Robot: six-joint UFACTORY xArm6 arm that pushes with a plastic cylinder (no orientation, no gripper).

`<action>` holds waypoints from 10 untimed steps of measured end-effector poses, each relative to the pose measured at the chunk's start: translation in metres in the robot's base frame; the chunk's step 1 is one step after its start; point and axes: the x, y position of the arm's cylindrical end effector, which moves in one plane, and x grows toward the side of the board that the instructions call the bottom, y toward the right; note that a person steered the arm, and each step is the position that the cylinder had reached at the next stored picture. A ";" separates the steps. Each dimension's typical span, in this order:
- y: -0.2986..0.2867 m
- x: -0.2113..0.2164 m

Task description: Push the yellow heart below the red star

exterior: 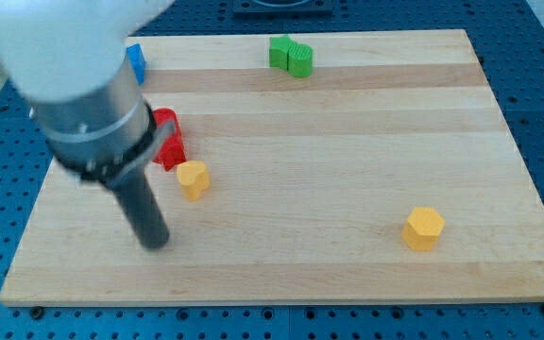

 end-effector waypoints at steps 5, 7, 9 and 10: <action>0.061 -0.082; 0.055 -0.090; 0.037 -0.091; 0.030 -0.091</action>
